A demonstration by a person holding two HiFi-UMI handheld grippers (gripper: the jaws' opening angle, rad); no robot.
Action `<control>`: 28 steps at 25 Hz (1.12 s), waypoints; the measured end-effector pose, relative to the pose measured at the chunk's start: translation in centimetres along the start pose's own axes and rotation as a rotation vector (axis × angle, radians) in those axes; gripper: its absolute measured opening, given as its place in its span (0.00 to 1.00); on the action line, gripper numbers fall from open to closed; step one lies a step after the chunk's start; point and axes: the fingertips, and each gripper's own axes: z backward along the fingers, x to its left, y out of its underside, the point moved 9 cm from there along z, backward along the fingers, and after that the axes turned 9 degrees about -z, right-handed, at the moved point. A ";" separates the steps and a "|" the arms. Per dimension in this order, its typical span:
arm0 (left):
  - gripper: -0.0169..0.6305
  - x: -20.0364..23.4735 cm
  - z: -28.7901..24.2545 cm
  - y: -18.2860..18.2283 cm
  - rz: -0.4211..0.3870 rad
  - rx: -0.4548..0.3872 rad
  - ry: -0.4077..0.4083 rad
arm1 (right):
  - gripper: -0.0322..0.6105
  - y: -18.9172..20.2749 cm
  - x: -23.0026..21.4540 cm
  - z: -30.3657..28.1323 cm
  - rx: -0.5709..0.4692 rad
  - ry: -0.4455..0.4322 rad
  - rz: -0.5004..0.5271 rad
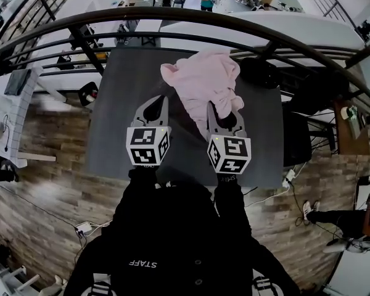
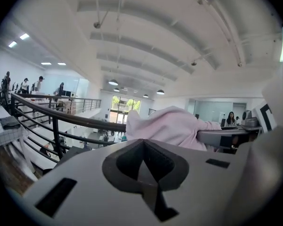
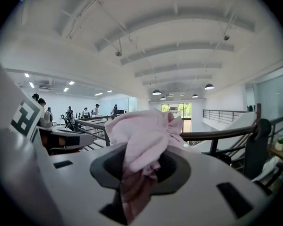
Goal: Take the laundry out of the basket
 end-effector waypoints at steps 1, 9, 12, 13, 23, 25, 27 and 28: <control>0.03 0.0 0.0 -0.4 -0.003 -0.009 0.003 | 0.23 -0.5 0.2 0.3 -0.019 0.004 0.004; 0.03 -0.2 1.0 -3.2 -0.063 -0.092 0.007 | 0.23 -3.5 1.8 2.3 -0.148 0.015 0.014; 0.03 -0.5 1.4 -4.4 -0.097 -0.123 0.007 | 0.23 -4.5 2.2 2.8 -0.189 0.013 0.024; 0.03 -0.6 1.5 -4.7 -0.110 -0.134 0.008 | 0.23 -4.8 2.4 3.0 -0.199 0.012 0.029; 0.03 -0.6 2.5 -6.3 -0.143 -0.185 0.005 | 0.23 -5.9 3.4 4.0 -0.262 0.014 0.042; 0.03 -0.6 2.7 -6.5 -0.145 -0.188 0.007 | 0.23 -6.0 3.6 4.1 -0.269 0.015 0.045; 0.03 -0.5 2.8 -6.6 -0.144 -0.191 0.008 | 0.23 -6.1 3.8 4.3 -0.276 0.015 0.044; 0.03 -0.5 2.8 -6.6 -0.143 -0.194 0.008 | 0.23 -6.1 3.8 4.3 -0.280 0.016 0.045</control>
